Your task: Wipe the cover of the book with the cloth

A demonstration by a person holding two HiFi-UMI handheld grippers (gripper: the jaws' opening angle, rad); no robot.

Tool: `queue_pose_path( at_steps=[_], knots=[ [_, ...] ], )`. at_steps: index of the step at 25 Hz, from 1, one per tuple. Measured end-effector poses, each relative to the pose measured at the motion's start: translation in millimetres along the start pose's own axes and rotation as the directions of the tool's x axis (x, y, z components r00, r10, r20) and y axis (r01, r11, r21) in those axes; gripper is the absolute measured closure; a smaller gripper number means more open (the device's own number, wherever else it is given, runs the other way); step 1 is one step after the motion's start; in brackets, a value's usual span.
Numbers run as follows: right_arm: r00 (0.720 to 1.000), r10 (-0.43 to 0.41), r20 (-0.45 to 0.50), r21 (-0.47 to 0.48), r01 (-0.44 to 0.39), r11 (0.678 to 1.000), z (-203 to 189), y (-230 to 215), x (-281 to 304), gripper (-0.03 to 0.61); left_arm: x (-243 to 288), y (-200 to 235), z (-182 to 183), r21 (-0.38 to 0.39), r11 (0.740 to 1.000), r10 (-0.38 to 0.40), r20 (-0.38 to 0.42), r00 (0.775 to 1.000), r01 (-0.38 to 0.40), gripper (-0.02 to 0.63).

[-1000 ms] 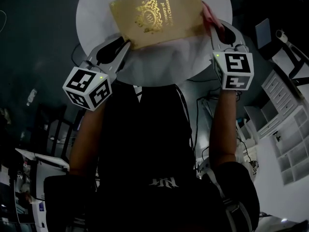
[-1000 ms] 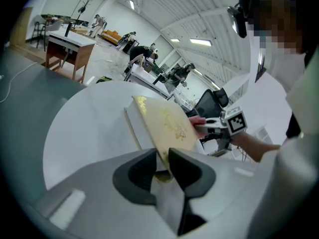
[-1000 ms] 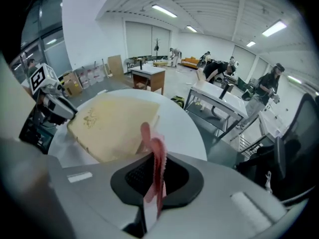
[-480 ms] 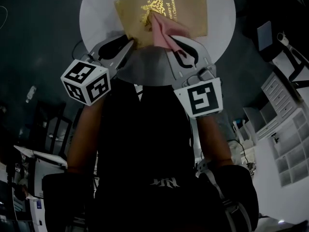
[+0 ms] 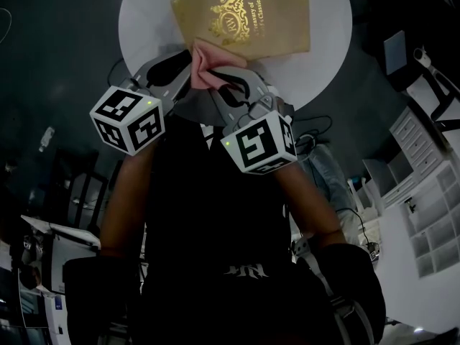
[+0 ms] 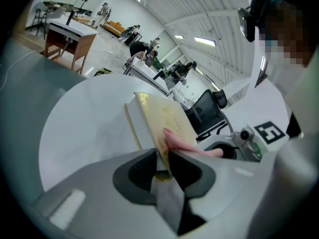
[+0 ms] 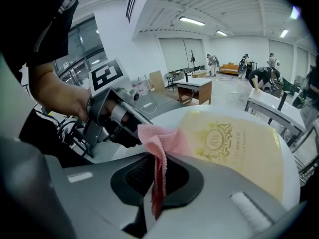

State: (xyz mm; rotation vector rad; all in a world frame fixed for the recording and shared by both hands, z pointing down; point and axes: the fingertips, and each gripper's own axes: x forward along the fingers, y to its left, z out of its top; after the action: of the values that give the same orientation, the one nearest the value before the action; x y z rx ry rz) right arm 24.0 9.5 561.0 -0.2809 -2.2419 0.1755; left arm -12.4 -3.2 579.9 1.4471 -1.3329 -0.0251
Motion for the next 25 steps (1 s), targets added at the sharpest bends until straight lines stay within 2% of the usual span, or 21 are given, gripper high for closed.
queue_pose_path(
  at_steps=[4,10,25],
  knots=[
    [1.000,0.005,-0.024,-0.029,-0.006,1.000,-2,2,5,0.566,0,0,0,0.001,1.000,0.006,0.006,1.000,-0.006,0.535],
    [0.999,-0.005,-0.032,-0.013,0.005,1.000,-7,-6,1,0.566,-2,0,0,0.001,1.000,0.010,0.011,1.000,-0.010,0.534],
    [0.991,-0.122,-0.049,0.048,0.124,0.991,-38,-61,-40,0.566,0,-3,0,0.017,0.999,0.029,0.009,1.000,-0.030,0.534]
  ],
)
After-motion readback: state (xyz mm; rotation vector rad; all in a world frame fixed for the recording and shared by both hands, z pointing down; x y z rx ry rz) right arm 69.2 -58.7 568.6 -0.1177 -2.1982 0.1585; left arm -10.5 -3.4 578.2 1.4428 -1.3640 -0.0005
